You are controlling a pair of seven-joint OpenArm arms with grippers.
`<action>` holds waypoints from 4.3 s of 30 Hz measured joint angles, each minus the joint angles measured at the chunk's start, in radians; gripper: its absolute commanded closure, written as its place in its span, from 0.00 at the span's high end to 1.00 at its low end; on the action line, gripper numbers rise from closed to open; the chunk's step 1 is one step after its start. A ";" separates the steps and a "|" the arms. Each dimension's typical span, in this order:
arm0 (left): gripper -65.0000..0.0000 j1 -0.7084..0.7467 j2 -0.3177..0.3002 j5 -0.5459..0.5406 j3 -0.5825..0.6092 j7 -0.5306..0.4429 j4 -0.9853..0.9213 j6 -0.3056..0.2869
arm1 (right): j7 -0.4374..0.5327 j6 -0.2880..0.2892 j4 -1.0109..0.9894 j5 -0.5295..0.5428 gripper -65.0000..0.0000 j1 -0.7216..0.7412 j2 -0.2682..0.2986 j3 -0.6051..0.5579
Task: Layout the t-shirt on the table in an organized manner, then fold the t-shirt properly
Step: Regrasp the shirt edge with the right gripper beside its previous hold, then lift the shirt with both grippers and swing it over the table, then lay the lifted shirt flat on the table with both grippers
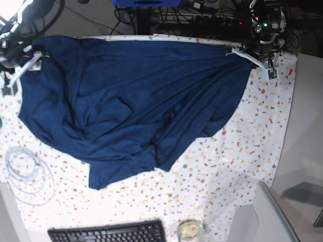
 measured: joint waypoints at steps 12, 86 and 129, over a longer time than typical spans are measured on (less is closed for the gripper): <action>0.00 0.000 0.002 -0.001 0.001 -0.003 0.000 0.000 | -0.047 -0.001 -0.320 0.007 0.69 0.102 0.053 0.183; 0.00 -1.271 -0.059 0.000 0.425 0.106 -0.586 0.003 | 0.057 0.003 -0.815 -0.005 0.01 0.988 0.468 -0.461; 0.00 -0.251 -0.042 -0.004 0.201 -0.050 -0.011 0.004 | 0.236 -0.001 -0.497 -0.007 0.01 0.204 0.210 -0.185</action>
